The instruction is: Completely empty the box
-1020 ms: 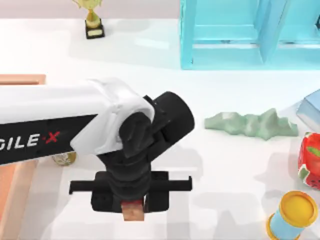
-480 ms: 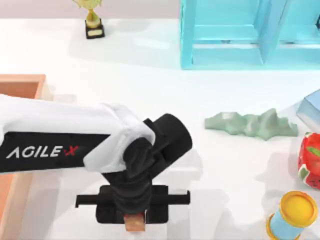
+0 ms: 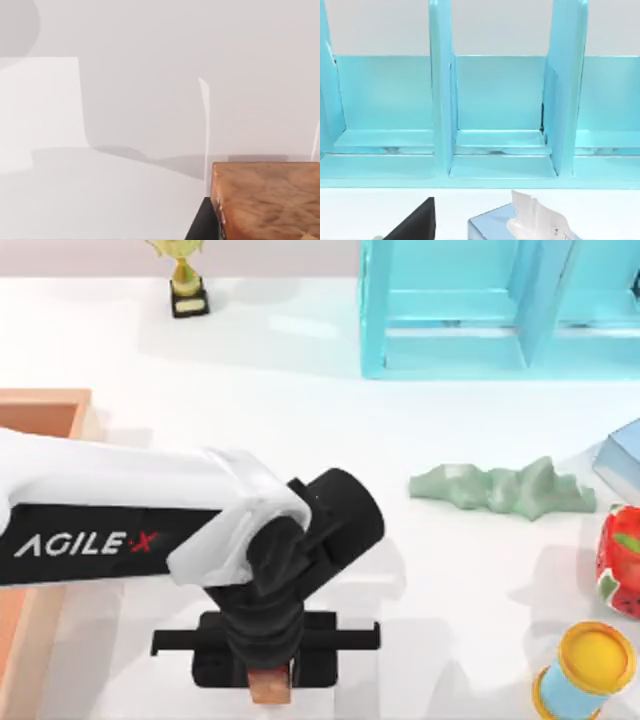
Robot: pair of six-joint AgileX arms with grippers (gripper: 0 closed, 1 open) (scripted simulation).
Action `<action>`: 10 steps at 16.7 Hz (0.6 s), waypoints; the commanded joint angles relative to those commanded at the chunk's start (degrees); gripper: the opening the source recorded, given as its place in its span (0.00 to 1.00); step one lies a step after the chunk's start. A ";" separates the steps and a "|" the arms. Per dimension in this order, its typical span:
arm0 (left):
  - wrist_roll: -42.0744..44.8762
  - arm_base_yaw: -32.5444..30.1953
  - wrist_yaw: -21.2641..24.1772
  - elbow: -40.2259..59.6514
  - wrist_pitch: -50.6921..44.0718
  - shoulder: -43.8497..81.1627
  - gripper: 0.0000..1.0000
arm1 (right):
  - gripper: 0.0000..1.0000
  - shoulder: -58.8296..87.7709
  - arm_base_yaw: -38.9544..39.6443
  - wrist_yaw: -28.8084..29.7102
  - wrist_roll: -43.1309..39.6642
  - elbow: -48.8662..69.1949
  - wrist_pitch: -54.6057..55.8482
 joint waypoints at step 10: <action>0.00 0.00 0.00 0.00 0.00 0.00 1.00 | 1.00 0.00 0.00 0.00 0.00 0.00 0.00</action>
